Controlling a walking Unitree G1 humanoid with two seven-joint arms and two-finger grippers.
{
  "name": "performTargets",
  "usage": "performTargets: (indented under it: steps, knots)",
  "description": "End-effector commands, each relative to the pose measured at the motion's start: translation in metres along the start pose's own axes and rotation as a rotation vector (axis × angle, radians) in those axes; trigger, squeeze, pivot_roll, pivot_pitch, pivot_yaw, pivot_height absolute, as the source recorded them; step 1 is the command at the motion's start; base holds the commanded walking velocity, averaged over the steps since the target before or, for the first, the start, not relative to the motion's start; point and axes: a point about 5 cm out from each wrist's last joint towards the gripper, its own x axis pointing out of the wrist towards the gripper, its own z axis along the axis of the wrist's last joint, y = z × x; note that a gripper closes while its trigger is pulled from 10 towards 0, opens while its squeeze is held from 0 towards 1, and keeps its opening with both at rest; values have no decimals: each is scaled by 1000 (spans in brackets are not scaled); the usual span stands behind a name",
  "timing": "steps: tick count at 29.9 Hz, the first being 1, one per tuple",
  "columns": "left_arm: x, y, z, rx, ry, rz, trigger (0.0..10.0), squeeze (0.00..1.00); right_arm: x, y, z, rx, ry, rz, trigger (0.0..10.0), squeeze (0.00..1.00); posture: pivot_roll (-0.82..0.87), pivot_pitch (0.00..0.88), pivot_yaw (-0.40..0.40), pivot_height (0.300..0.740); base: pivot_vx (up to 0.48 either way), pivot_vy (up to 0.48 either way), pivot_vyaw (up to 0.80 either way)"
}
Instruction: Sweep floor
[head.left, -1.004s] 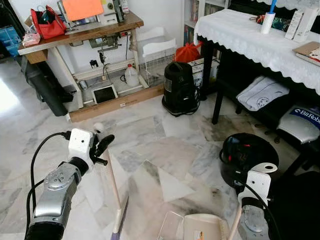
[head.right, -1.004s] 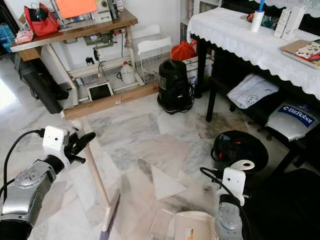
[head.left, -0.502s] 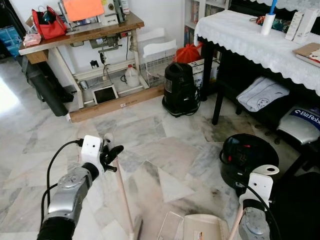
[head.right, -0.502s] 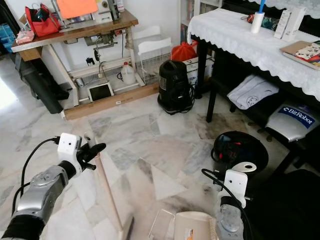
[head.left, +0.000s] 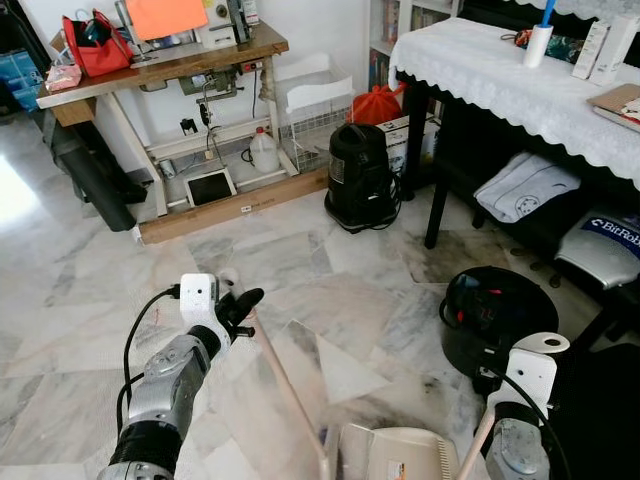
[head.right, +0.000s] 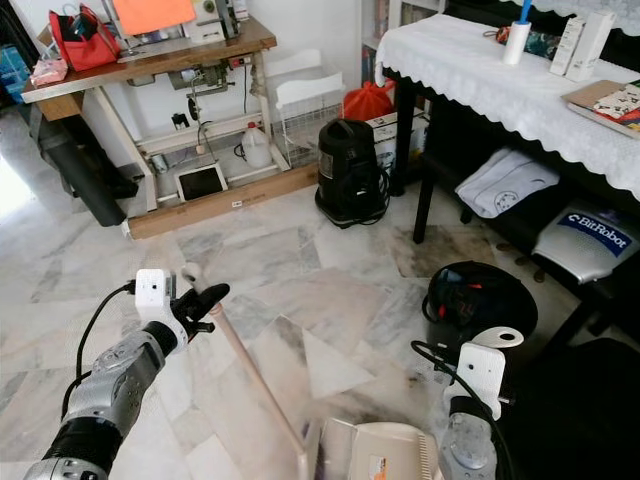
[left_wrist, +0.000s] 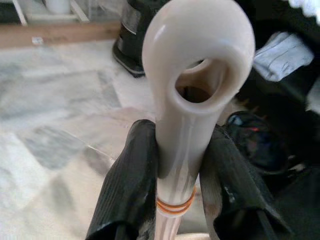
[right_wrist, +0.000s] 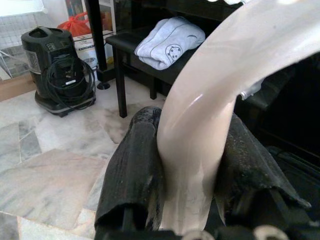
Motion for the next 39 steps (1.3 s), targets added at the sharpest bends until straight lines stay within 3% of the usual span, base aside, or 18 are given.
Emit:
performTargets:
  steps: [1, 4, 9, 11, 15, 21, 22, 27, 35, 39]
  knots:
    - [5, -1, 13, -117, -48, -39, 10000, 0, -4, -4, -10, -16, 69, -5, 10000, 0, -30, 0, 93, 740, 0, 0, 0]
    - [8, -6, 25, -162, -86, -79, 10000, 0, -3, -1, -9, -13, 70, 0, 10000, 0, -18, 0, 95, 740, 0, 0, 0]
    - [9, -11, 40, -168, -117, -134, 10000, 0, 1, 5, -7, -2, 74, 9, 10000, 0, -3, 0, 94, 740, 0, 0, 0]
    - [8, -11, 47, -139, -137, -135, 10000, 0, 4, 8, -4, -1, 72, 14, 10000, 0, 5, 0, 92, 740, 0, 0, 0]
    - [2, -5, 83, 5, -311, -39, 10000, 0, 14, 9, 5, 10, 54, 13, 10000, 0, 10, 0, 86, 740, 0, 0, 0]
    - [-1, -3, 101, 151, -388, 30, 10000, 0, 23, 7, 16, 37, 19, -6, 10000, 0, -3, 0, 85, 740, 0, 0, 0]
    - [-2, -2, 101, 216, -398, 57, 10000, 0, 27, 4, 21, 65, -4, -30, 10000, 0, -10, 0, 86, 740, 0, 0, 0]
    - [0, -7, 86, 318, -370, 62, 10000, 0, 33, 1, 32, 110, -51, -55, 10000, 0, -27, 0, 78, 740, 0, 0, 0]
    - [2, -6, 60, 312, -347, 128, 10000, 0, 42, 6, 61, 183, -177, -66, 10000, 0, -77, 0, 68, 740, 0, 0, 0]
    - [5, -16, 46, 326, -347, 126, 10000, 0, 44, 8, 76, 183, -244, -46, 10000, 0, -63, 0, 40, 740, 0, 0, 0]
